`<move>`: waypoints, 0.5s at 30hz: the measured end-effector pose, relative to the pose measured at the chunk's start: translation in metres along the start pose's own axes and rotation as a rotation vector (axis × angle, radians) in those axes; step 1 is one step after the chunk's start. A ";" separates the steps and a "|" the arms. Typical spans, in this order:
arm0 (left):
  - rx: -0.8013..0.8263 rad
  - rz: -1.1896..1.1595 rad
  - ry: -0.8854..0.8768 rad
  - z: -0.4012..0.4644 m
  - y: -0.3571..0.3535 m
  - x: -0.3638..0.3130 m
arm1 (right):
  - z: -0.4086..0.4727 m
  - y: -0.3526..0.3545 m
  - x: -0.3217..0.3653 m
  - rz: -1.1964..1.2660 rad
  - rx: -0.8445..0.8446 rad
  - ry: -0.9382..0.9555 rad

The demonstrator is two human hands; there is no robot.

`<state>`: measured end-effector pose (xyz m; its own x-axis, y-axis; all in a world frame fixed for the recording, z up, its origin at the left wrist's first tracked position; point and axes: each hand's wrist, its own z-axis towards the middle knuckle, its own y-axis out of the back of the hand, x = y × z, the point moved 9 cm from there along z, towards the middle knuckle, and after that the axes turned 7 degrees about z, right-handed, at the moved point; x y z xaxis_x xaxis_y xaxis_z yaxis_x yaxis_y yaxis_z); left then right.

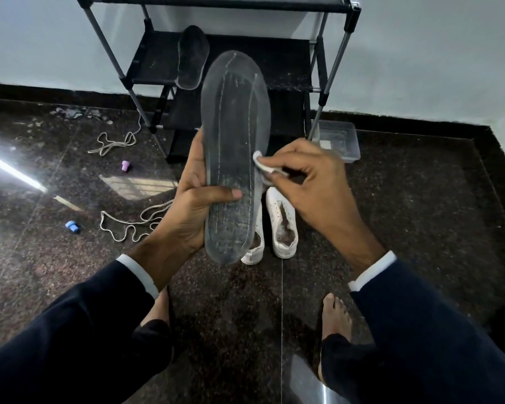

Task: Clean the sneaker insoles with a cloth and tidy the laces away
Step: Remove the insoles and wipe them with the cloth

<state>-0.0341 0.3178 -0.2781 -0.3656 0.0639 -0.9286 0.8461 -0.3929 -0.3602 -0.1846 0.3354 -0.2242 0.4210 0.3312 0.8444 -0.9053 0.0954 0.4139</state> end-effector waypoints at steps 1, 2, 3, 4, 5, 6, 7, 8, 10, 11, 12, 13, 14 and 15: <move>-0.028 0.005 -0.010 0.000 0.004 -0.001 | -0.001 -0.006 0.003 -0.012 0.028 0.029; -0.047 0.004 -0.015 -0.001 0.007 -0.002 | -0.002 -0.009 0.007 -0.025 0.052 0.057; -0.050 0.003 -0.017 -0.001 0.009 -0.003 | -0.001 -0.012 0.009 -0.040 0.076 0.079; -0.037 0.002 -0.016 -0.002 0.008 -0.003 | -0.001 -0.014 0.011 -0.064 0.098 0.094; -0.019 0.002 -0.012 -0.002 0.006 -0.002 | 0.000 -0.014 0.011 -0.089 0.120 0.101; -0.008 0.005 -0.002 -0.002 0.005 -0.001 | 0.000 -0.015 0.010 -0.109 0.146 0.102; -0.010 0.008 0.010 -0.002 0.004 0.001 | -0.001 -0.017 0.010 -0.122 0.184 0.099; -0.020 0.011 0.021 -0.001 0.004 0.002 | -0.003 -0.020 0.009 -0.125 0.238 0.084; -0.041 0.011 0.027 0.000 0.007 0.002 | -0.007 -0.026 0.006 -0.089 0.364 0.021; -0.044 0.007 0.022 0.001 0.007 0.001 | -0.008 -0.026 0.005 -0.043 0.395 -0.025; -0.046 0.004 0.017 0.002 0.008 0.000 | -0.007 -0.022 0.004 0.018 0.380 -0.069; -0.051 0.001 0.016 0.003 0.009 0.000 | -0.005 -0.014 0.003 0.072 0.316 -0.094; -0.055 -0.003 0.019 0.003 0.009 0.000 | -0.001 -0.004 0.004 0.092 0.214 -0.092; -0.059 -0.008 0.022 0.003 0.009 0.000 | 0.002 0.006 0.005 0.075 0.104 -0.066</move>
<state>-0.0282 0.3115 -0.2812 -0.3639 0.0873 -0.9273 0.8650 -0.3377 -0.3712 -0.1879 0.3356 -0.2166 0.3578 0.2713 0.8935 -0.9252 -0.0261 0.3785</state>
